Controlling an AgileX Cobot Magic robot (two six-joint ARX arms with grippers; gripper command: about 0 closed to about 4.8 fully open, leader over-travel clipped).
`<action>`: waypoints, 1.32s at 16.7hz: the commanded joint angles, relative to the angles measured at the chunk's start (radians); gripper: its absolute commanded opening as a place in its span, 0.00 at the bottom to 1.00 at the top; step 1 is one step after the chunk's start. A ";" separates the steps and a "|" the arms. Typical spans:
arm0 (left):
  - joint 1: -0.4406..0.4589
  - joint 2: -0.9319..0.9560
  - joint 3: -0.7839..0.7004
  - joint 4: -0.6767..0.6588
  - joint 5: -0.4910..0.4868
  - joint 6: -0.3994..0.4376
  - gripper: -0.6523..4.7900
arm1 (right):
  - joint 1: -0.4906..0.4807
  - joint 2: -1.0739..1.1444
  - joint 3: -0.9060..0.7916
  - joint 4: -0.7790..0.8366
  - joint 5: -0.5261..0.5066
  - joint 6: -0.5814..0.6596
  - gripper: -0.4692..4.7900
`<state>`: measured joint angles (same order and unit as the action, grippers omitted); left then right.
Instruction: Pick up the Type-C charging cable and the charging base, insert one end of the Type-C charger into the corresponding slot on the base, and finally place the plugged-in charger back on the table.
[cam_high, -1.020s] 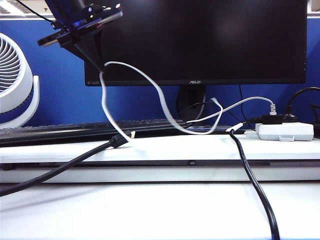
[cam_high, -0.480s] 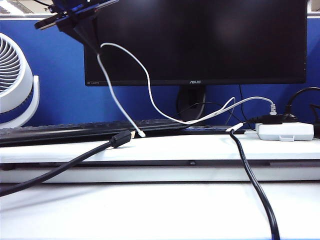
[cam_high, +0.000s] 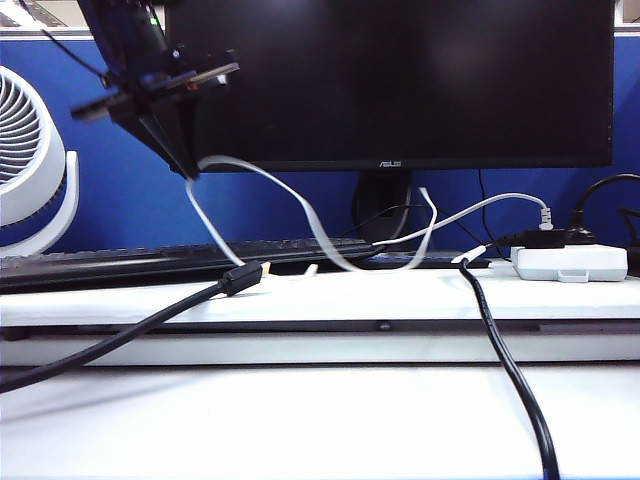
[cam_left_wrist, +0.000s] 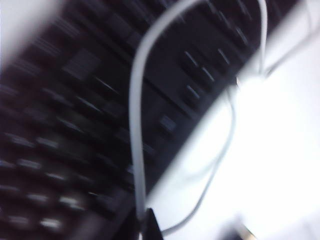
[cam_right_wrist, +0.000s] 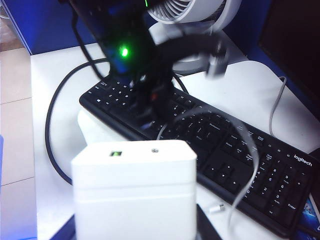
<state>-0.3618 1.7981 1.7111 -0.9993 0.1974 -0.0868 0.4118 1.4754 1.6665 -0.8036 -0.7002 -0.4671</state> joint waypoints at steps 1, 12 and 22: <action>0.000 -0.007 0.004 -0.015 0.057 0.054 0.11 | 0.002 -0.009 0.008 0.024 -0.008 0.003 0.19; 0.000 -0.010 0.004 -0.010 -0.118 0.054 0.47 | 0.002 -0.009 0.008 0.023 -0.008 0.004 0.19; -0.172 0.008 0.025 -0.104 0.139 0.343 0.50 | 0.001 -0.045 0.010 0.090 0.054 0.080 0.19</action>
<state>-0.5156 1.8019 1.7340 -1.1099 0.3794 0.2192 0.4122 1.4460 1.6669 -0.7609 -0.6392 -0.4076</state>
